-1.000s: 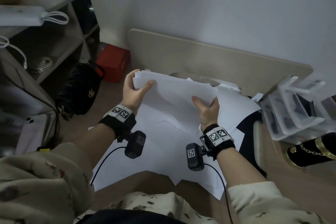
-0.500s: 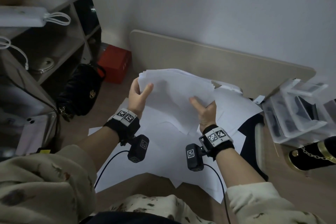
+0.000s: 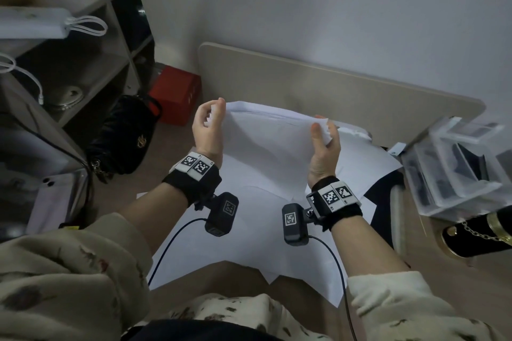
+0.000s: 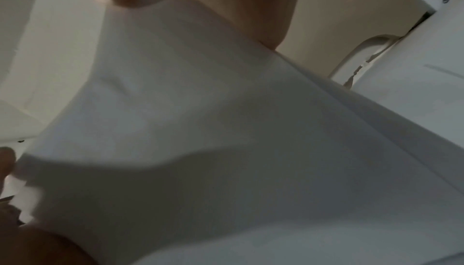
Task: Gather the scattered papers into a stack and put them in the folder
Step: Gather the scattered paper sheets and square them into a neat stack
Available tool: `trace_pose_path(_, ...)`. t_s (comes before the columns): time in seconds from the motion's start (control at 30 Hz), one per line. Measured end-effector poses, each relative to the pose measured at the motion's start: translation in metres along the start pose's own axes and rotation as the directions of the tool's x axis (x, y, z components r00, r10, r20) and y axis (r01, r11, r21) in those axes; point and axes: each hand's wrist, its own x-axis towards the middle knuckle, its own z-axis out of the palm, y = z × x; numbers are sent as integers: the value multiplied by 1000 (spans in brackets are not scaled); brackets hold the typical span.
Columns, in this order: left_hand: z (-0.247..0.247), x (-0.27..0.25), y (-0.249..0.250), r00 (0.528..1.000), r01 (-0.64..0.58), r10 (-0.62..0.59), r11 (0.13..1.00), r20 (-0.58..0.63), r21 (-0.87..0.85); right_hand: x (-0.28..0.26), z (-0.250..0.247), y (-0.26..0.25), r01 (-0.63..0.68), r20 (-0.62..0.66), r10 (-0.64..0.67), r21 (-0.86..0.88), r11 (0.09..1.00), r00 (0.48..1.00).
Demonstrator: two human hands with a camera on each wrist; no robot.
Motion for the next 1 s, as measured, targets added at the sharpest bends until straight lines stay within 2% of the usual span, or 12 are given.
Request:
trace_pose_path(0.13,-6,2,-6,998,60,-59,998,-19,6,-3,-4,6,9,19,-8,-38,999,1000)
trace_pose_path(0.27,-7,0,-2,999,51,-51,999,-2,-4,-6,-5,15,7,53,-2,-101,995,999)
trace_pose_path(0.53,-5,-3,3,1000,-3,3,1000,13,-7,-5,0,9,40,-20,-41,-70,997,999)
trace_pose_path(0.77,-7,-4,5,997,74,-73,996,19,-56,-1,5,12,95,-103,-97,-20,995,990)
trace_pose_path(1.0,-3,-10,7,999,-37,35,998,34,58,-1,7,13,87,-124,-90,-23,996,988)
